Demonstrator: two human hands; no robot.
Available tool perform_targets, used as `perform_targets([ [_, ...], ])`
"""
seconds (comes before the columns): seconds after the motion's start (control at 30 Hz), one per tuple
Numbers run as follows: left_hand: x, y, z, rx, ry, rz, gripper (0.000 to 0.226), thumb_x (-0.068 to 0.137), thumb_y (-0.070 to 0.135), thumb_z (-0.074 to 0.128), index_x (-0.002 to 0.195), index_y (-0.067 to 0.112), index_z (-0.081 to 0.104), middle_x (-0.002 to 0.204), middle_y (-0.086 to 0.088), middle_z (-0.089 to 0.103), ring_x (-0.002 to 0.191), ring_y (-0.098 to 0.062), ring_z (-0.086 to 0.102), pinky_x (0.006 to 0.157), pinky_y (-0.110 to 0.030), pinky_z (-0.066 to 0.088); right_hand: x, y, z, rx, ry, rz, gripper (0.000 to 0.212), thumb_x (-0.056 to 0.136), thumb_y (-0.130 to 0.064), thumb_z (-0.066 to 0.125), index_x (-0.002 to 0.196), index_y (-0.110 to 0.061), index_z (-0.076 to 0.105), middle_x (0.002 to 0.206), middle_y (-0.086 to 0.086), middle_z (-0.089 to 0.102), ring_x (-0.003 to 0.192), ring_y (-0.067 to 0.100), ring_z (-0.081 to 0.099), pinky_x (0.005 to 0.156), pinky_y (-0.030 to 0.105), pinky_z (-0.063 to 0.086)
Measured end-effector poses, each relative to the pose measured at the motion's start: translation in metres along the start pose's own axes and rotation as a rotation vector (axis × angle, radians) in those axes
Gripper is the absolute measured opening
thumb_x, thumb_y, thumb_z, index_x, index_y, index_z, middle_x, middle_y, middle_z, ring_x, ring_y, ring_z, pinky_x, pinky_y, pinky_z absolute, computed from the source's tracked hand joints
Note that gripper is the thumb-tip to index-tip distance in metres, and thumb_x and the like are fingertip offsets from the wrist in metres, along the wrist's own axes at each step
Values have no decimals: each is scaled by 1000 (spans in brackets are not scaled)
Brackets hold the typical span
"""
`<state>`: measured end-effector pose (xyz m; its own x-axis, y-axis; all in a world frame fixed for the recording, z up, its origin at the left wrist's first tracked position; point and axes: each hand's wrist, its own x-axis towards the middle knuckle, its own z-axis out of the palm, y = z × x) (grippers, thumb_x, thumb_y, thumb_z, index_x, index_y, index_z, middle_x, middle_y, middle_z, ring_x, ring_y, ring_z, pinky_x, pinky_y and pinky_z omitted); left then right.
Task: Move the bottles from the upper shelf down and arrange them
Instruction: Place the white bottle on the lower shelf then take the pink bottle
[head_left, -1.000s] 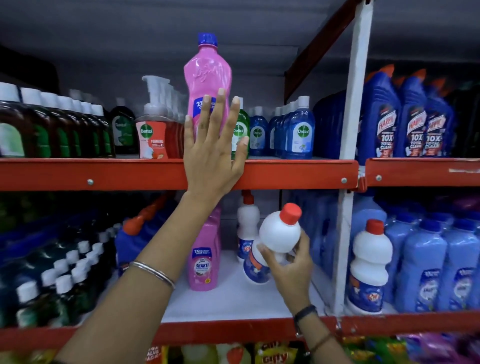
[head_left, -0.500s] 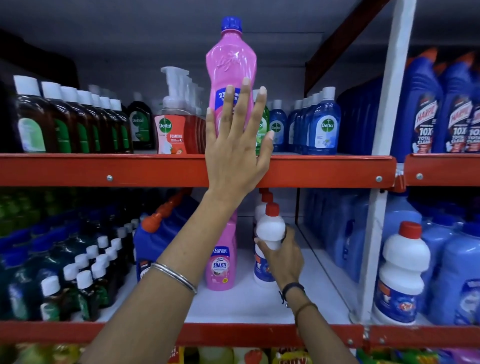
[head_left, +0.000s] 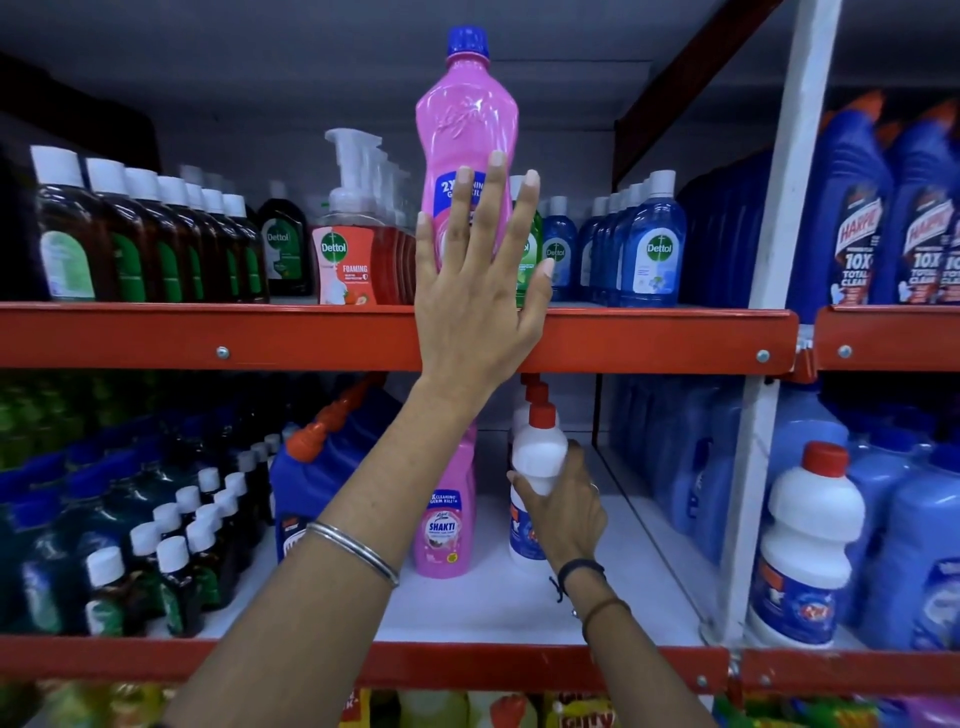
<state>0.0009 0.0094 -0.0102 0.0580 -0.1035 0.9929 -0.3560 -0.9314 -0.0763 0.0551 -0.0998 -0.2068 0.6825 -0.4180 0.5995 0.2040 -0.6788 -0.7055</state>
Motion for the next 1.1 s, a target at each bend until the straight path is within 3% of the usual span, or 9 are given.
perform_targets([
  [0.3, 0, 0, 0, -8, 2, 7, 60, 96, 41, 40, 151, 21, 25, 159, -7, 22, 148, -25, 17, 119, -49, 12, -1, 7, -18, -12, -16, 54, 92, 60, -73, 63, 128, -15, 42, 118, 6, 64, 105, 29, 61, 69, 35, 46],
  [0.37, 0, 0, 0, -6, -3, 5, 60, 96, 41, 39, 151, 21, 24, 160, -7, 22, 148, -25, 16, 119, -50, 12, -5, 11, -38, 43, 77, 39, 91, 61, -73, 61, 129, -16, 43, 117, 1, 65, 103, 23, 62, 73, 36, 50],
  [0.43, 0, 0, -1, 2, -13, 5, 60, 97, 41, 38, 151, 21, 23, 160, -7, 21, 148, -25, 16, 120, -50, 13, -10, 15, -63, 179, 214, -19, 76, 66, -66, 64, 122, -17, 51, 110, -2, 66, 97, 18, 63, 72, 33, 51],
  [0.6, -1, 0, -1, 16, -34, 5, 60, 98, 43, 36, 152, 22, 18, 161, -8, 18, 149, -25, 13, 120, -51, 13, -14, 41, -126, 311, 574, -249, 37, 83, -36, 65, 110, -11, 58, 103, 9, 68, 92, 20, 63, 78, 32, 54],
  [0.73, -1, 0, -1, 11, -44, 6, 62, 98, 41, 37, 153, 24, 14, 161, -8, 16, 149, -25, 11, 120, -52, 12, -12, 86, -161, 165, 751, -185, 50, 81, -33, 66, 116, 1, 54, 115, 24, 60, 109, 34, 53, 94, 39, 46],
  [0.87, -1, 1, -2, 16, -53, -1, 62, 98, 40, 37, 153, 24, 13, 161, -9, 14, 149, -26, 10, 120, -52, 10, -10, 116, -182, 112, 561, -7, 74, 71, -35, 63, 132, -3, 37, 133, 21, 46, 125, 33, 40, 102, 46, 36],
  [1.0, 0, 1, -4, 12, -60, -2, 62, 97, 40, 35, 153, 24, 13, 161, -8, 14, 149, -27, 10, 120, -51, 9, -2, 122, -187, 70, 298, 208, 70, 71, -27, 71, 131, -19, 37, 123, 17, 59, 110, 38, 56, 87, 48, 48],
  [1.1, -1, 2, -4, 19, -55, -2, 62, 97, 39, 35, 153, 25, 13, 162, -8, 14, 149, -26, 10, 120, -50, 8, 3, 122, -191, -28, 237, 245, 64, 70, -31, 73, 123, -14, 42, 116, 19, 62, 104, 41, 57, 79, 46, 47],
])
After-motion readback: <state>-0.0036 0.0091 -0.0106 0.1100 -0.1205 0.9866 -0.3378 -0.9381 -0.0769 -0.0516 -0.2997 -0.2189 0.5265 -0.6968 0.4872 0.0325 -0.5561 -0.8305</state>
